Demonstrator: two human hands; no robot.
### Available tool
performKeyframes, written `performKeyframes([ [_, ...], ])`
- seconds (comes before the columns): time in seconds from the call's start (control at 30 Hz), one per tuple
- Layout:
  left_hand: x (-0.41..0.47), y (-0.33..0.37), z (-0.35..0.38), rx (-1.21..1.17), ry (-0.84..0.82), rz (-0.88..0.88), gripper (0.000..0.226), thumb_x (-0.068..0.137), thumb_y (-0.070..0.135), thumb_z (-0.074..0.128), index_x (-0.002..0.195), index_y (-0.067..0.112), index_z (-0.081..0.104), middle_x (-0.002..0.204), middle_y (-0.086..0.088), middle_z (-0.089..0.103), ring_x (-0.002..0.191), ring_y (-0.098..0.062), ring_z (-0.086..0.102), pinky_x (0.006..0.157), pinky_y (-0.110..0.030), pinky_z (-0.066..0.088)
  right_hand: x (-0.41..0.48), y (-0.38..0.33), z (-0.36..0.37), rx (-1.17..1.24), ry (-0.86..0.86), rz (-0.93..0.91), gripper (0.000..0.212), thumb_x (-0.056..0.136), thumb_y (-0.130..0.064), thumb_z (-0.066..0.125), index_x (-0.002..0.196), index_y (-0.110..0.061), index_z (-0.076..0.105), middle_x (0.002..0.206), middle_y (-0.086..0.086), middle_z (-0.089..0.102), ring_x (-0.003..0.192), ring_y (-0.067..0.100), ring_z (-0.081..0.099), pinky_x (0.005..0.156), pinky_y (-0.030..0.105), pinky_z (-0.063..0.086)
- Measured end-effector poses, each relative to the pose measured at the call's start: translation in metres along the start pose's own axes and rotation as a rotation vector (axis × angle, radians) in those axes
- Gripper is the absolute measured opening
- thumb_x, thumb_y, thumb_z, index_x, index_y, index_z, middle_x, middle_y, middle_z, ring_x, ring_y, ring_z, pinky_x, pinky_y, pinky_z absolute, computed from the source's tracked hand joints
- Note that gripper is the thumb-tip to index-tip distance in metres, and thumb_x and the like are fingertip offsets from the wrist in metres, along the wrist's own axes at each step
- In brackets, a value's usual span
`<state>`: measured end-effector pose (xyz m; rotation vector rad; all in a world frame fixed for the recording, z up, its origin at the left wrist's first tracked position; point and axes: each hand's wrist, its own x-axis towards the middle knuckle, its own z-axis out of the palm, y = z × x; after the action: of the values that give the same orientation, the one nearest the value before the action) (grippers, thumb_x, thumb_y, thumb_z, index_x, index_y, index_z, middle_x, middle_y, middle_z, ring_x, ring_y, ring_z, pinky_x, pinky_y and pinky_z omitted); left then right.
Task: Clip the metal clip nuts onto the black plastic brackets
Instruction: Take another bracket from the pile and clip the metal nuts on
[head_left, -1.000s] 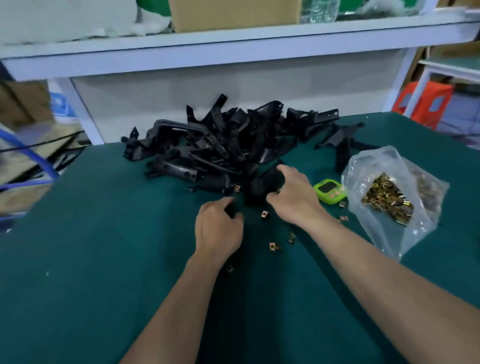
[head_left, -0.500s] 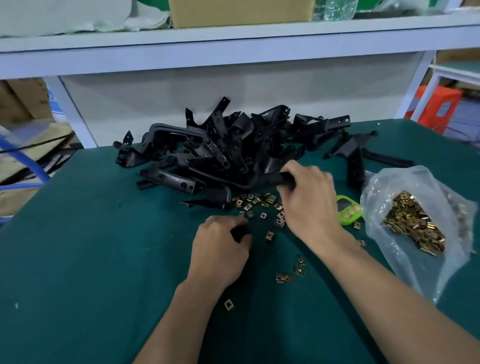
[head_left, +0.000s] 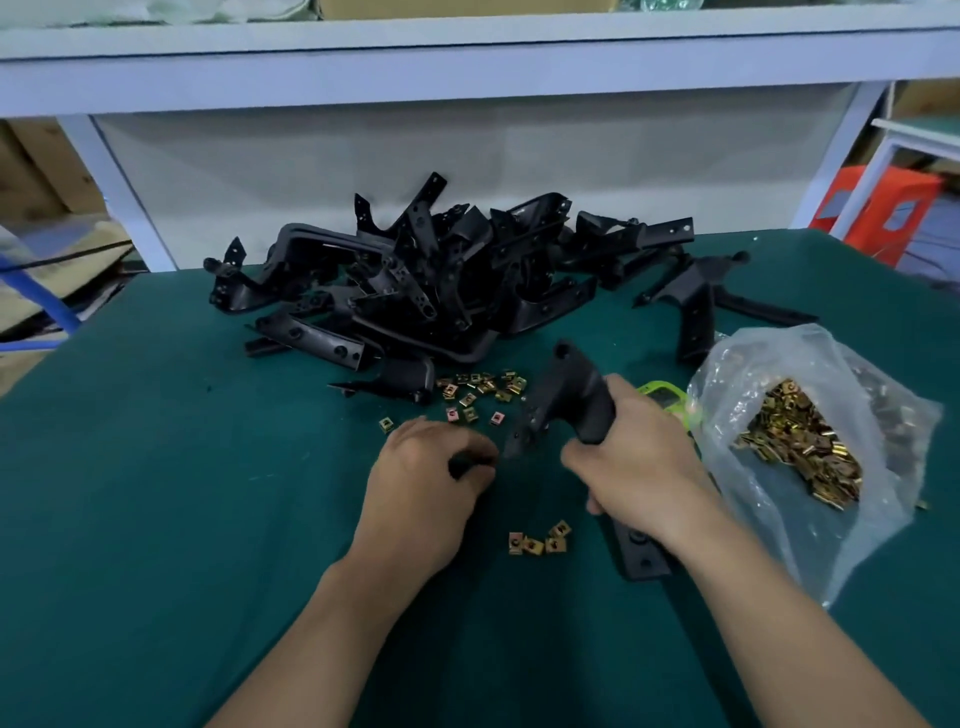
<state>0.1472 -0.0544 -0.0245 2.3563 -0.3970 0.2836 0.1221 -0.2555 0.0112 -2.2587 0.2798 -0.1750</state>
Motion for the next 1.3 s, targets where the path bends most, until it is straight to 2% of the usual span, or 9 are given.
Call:
performKeyframes([
  [0.07,0.0,0.001,0.0,-0.036,0.005,-0.079,0.015,0.089,0.021,0.077,0.098,0.033,0.076,0.095,0.024,0.062,0.098,-0.004,0.057,0.089,-0.02,0.046,0.0,0.004,0.004,-0.187,-0.007,-0.03,0.022,0.08,-0.024,0.067,0.087,-0.026,0.047,0.074,0.001,0.062,0.065,0.03,0.065,0.058,0.037,0.054],
  [0.2,0.0,0.002,0.0,-0.091,0.068,-0.147,0.019,0.098,0.021,0.066,0.102,0.039,0.067,0.103,0.021,0.056,0.1,0.013,0.05,0.077,0.001,0.036,0.001,0.009,0.008,-0.344,0.04,-0.029,0.026,0.08,-0.039,0.067,0.088,-0.025,0.046,0.078,-0.004,0.057,0.077,0.033,0.056,0.065,0.038,0.045],
  [0.37,-0.002,0.002,-0.002,-0.081,0.098,-0.149,0.024,0.105,0.016,0.054,0.114,0.026,0.074,0.109,0.012,0.059,0.097,0.0,0.058,0.083,-0.003,0.04,0.0,0.008,0.012,-0.38,0.015,-0.04,0.026,0.08,-0.045,0.066,0.087,-0.026,0.049,0.076,-0.007,0.055,0.074,0.029,0.054,0.061,0.036,0.04],
  [0.57,-0.004,0.003,-0.003,-0.136,0.107,-0.197,0.015,0.093,0.02,0.074,0.098,0.034,0.074,0.11,0.016,0.055,0.097,0.017,0.052,0.077,0.006,0.035,-0.004,0.005,0.013,-0.406,0.021,-0.034,0.028,0.079,-0.048,0.066,0.085,-0.027,0.05,0.075,-0.008,0.056,0.07,0.026,0.053,0.061,0.035,0.038],
  [0.7,-0.002,0.002,-0.007,-0.185,0.124,-0.232,0.022,0.098,0.02,0.066,0.092,0.041,0.065,0.105,0.015,0.058,0.094,0.021,0.049,0.072,0.005,0.034,-0.011,-0.001,0.015,-0.592,0.123,-0.086,0.046,0.083,-0.057,0.066,0.117,-0.031,0.049,0.072,-0.011,0.049,0.068,0.025,0.049,0.059,0.034,0.037],
  [0.8,-0.001,0.001,-0.01,-0.214,0.128,-0.247,0.024,0.099,0.018,0.064,0.089,0.04,0.063,0.102,0.016,0.061,0.092,0.025,0.047,0.07,0.004,0.035,-0.017,-0.006,0.016,-0.664,0.214,-0.168,0.05,0.087,-0.053,0.069,0.128,-0.029,0.058,0.101,-0.003,0.068,0.092,0.027,0.064,0.072,0.036,0.044],
  [0.93,-0.005,0.006,-0.011,-0.222,0.129,-0.198,0.03,0.097,0.018,0.068,0.089,0.046,0.062,0.103,0.018,0.059,0.097,0.021,0.049,0.076,0.004,0.035,-0.022,-0.012,0.015,-0.263,0.436,-0.458,0.025,0.085,-0.019,0.078,0.109,-0.02,0.071,0.094,-0.006,0.072,0.088,0.018,0.064,0.078,0.03,0.049],
  [1.13,-0.01,0.013,-0.006,-0.314,0.133,-0.08,0.026,0.092,0.013,0.075,0.103,0.037,0.076,0.102,0.023,0.065,0.099,0.017,0.058,0.081,0.002,0.04,-0.029,-0.017,0.036,0.154,0.089,-0.464,0.025,0.088,-0.007,0.073,0.097,-0.03,0.072,0.086,-0.018,0.072,0.078,0.004,0.07,0.066,0.021,0.056],
  [1.3,-0.009,0.012,-0.01,-0.509,0.055,-0.127,0.052,0.088,0.007,0.078,0.124,0.044,0.068,0.094,0.025,0.075,0.094,0.01,0.069,0.082,-0.001,0.045,-0.027,-0.012,0.038,0.249,0.007,-0.352,0.034,0.086,-0.005,0.074,0.103,-0.033,0.078,0.089,-0.024,0.073,0.081,0.001,0.071,0.068,0.011,0.053],
])
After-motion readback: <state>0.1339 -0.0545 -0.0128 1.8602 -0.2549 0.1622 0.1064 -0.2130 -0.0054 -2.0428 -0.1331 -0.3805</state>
